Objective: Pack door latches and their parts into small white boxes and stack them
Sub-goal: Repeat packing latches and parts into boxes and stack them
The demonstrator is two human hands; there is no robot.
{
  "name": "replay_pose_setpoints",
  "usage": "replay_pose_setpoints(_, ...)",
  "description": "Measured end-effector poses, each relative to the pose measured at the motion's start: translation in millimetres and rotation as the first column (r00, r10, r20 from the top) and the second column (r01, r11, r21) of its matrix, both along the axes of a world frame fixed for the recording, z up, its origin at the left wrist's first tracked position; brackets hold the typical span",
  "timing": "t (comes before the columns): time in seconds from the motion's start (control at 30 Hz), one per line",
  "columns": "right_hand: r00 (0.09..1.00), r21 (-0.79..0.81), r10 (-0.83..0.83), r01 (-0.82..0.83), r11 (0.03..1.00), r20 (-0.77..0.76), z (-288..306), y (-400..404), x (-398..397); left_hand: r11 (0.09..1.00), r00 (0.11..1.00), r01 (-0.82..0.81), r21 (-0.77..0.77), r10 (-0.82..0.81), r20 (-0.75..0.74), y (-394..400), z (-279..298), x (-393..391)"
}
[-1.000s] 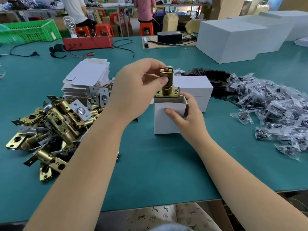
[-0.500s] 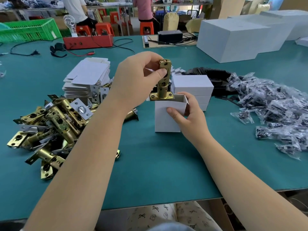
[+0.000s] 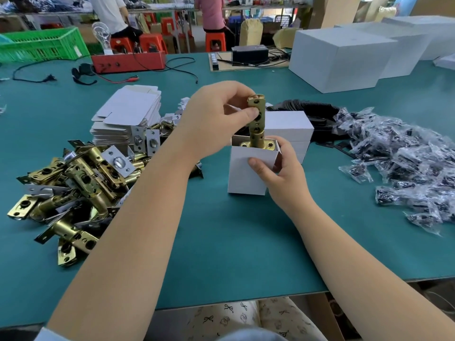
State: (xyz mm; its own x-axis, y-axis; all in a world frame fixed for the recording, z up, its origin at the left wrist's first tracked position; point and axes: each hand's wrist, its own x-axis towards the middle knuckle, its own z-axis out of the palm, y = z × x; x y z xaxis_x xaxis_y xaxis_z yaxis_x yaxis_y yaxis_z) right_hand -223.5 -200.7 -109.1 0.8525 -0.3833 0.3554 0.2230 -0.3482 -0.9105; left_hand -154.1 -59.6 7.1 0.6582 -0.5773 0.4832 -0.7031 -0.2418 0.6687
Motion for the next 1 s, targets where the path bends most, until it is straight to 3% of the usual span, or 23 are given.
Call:
replay_pose_setpoints(0.2,1.000,0.019,0.018,-0.018,1.000,-0.002,0,2,0,1.000,0.997,-0.031,0.005,0.031,-0.075,12,-25,5)
replay_pose_setpoints(0.33,1.000,0.005,0.026,-0.026,1.000,-0.010,0,4,-2,0.985,0.996,-0.091,0.147,0.090,0.010,15,-38,8)
replay_pose_setpoints(0.6,0.999,-0.003,0.014,-0.014,1.000,-0.035,4,7,-4,0.952,0.998,-0.043,0.304,0.055,-0.031,15,-36,16)
replay_pose_setpoints(0.77,0.999,-0.005,0.026,-0.026,1.000,-0.026,6,8,-6,0.979,0.978,-0.128,0.160,0.152,-0.146,13,-29,53)
replay_pose_setpoints(0.83,0.999,0.000,0.032,-0.032,0.999,-0.030,5,7,-7,0.903,0.960,-0.248,0.351,0.277,-0.034,7,-37,78)
replay_pose_setpoints(0.9,0.999,-0.006,0.031,-0.031,0.999,-0.036,5,7,-7,0.709,0.929,-0.360,0.606,0.334,0.161,0,-49,99)
replay_pose_setpoints(0.97,0.999,-0.016,0.025,-0.026,1.000,-0.040,5,8,-7,0.528,0.899,-0.437,0.728,0.290,0.329,-6,-59,112)
replay_pose_setpoints(1.0,0.999,-0.020,0.024,-0.025,0.999,-0.043,5,8,-7,0.479,0.881,-0.474,0.739,0.267,0.391,-9,-63,118)
